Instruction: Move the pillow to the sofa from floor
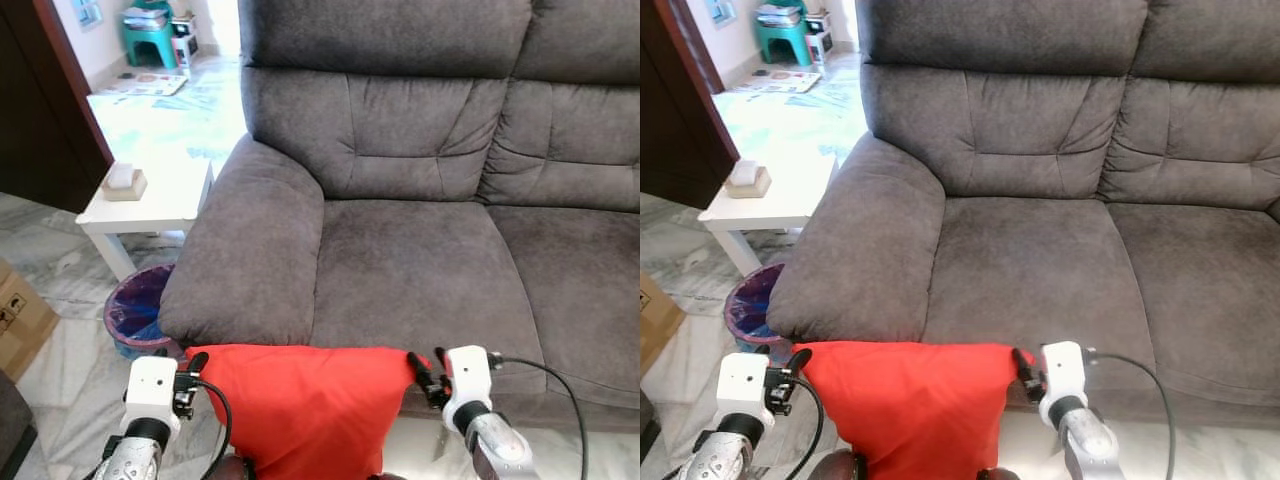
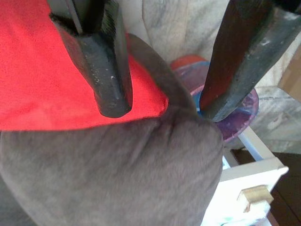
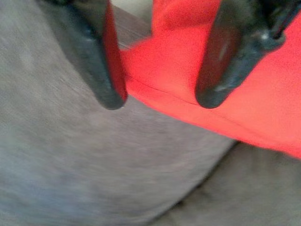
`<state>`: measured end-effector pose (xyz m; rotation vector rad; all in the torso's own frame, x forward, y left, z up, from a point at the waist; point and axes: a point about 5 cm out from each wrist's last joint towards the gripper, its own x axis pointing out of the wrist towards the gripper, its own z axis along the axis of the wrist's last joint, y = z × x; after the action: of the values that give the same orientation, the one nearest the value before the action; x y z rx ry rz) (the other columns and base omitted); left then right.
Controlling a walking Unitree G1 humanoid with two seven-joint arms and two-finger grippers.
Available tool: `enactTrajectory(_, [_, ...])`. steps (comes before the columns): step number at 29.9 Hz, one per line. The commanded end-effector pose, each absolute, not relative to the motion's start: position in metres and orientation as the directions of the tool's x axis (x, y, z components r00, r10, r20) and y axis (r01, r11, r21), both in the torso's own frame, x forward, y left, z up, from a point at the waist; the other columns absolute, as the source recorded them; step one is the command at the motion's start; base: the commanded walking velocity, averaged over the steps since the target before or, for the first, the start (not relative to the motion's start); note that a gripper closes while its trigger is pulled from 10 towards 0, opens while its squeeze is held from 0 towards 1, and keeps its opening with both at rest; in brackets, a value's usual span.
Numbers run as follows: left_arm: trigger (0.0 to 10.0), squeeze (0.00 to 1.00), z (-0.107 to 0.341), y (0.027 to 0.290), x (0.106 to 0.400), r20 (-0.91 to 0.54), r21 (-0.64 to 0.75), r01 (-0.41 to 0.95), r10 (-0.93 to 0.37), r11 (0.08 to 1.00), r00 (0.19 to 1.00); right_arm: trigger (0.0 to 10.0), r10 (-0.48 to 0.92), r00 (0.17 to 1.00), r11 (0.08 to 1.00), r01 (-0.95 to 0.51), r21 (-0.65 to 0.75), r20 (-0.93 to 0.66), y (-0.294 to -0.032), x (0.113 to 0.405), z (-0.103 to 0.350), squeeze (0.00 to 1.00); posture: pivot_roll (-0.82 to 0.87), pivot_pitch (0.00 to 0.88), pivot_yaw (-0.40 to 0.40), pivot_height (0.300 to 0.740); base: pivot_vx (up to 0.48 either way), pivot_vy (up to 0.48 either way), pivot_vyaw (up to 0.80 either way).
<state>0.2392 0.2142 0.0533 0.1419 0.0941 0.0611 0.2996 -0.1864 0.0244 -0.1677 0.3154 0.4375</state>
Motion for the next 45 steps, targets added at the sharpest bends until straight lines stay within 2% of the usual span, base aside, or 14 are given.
enactTrajectory(1, [10.0,0.0,0.053,0.217,0.237,-0.1,0.134,-0.051,0.065,0.99,0.993,10.0,0.457,0.806,0.84,-0.531,-0.117,-0.376,-0.192,0.303,0.03,1.0,0.06,0.122,0.014,0.608,0.0,0.0,0.0])
enactTrajectory(3, [10.0,0.0,0.053,0.218,0.236,-0.102,0.133,-0.048,0.062,0.99,0.993,10.0,0.481,0.78,0.809,-0.571,-0.139,-0.401,-0.199,0.307,0.036,1.0,0.07,0.123,0.011,0.608,0.0,0.0,0.0])
enactTrajectory(6, [10.0,0.0,0.052,0.218,0.236,-0.111,0.126,-0.038,0.053,0.991,0.992,10.0,0.54,0.694,0.723,-0.672,-0.16,-0.476,-0.213,0.311,0.047,1.0,0.07,0.122,0.001,0.608,0.0,0.0,0.0])
enactTrajectory(7, [10.0,0.0,0.052,0.218,0.236,-0.111,0.126,-0.038,0.053,0.991,0.992,10.0,0.54,0.694,0.723,-0.672,-0.16,-0.476,-0.213,0.311,0.047,1.0,0.07,0.122,0.001,0.608,0.0,0.0,0.0])
enactTrajectory(8, [10.0,0.0,0.052,0.218,0.236,-0.113,0.124,-0.036,0.05,0.992,0.992,10.0,0.567,0.655,0.684,-0.712,-0.157,-0.5,-0.218,0.313,0.052,1.0,0.07,0.122,-0.008,0.608,0.0,0.0,0.0])
enactTrajectory(16, [10.0,0.0,0.052,0.216,0.237,-0.11,0.115,-0.033,0.046,0.993,0.993,10.0,0.601,0.569,0.581,-0.793,-0.181,-0.562,-0.216,0.317,0.06,1.0,0.09,0.114,-0.021,0.608,0.0,0.0,0.0])
enactTrajectory(21, [10.0,0.0,0.052,0.217,0.236,-0.11,0.113,-0.04,0.053,0.993,0.993,10.0,0.616,0.455,0.488,-0.861,-0.141,-0.643,-0.212,0.312,0.054,1.0,0.1,0.113,-0.03,0.608,0.0,0.0,0.0])
enactTrajectory(27, [10.0,0.0,0.051,0.216,0.235,-0.116,0.117,-0.029,0.042,0.993,0.992,10.0,0.586,0.499,0.488,-0.846,-0.214,-0.639,-0.205,0.314,0.051,1.0,0.1,0.114,-0.024,0.608,0.0,0.0,0.0])
enactTrajectory(36, [10.0,0.0,0.053,0.216,0.235,-0.116,0.121,-0.018,0.033,0.992,0.993,10.0,0.519,0.576,0.543,-0.793,-0.278,-0.631,-0.207,0.319,0.051,1.0,0.1,0.119,-0.017,0.608,0.0,0.0,0.0])
enactTrajectory(43, [10.0,0.0,0.051,0.214,0.235,-0.136,0.114,0.015,0.001,0.993,0.991,10.0,0.436,0.554,0.507,-0.802,-0.316,-0.709,-0.215,0.313,0.04,1.0,0.11,0.126,-0.019,0.608,0.0,0.0,0.0])
enactTrajectory(44, [10.0,0.0,0.051,0.213,0.235,-0.137,0.111,0.018,-0.003,0.994,0.991,10.0,0.437,0.536,0.502,-0.812,-0.298,-0.722,-0.215,0.31,0.038,0.37,0.12,0.13,-0.021,0.608,0.0,0.0,0.0])
enactTrajectory(45, [10.0,0.0,0.052,0.211,0.234,-0.134,0.11,0.022,-0.007,0.994,0.991,10.0,0.444,0.512,0.499,-0.823,-0.271,-0.736,-0.214,0.307,0.034,0.0,0.13,0.133,-0.024,0.608,0.0,0.0,0.0])
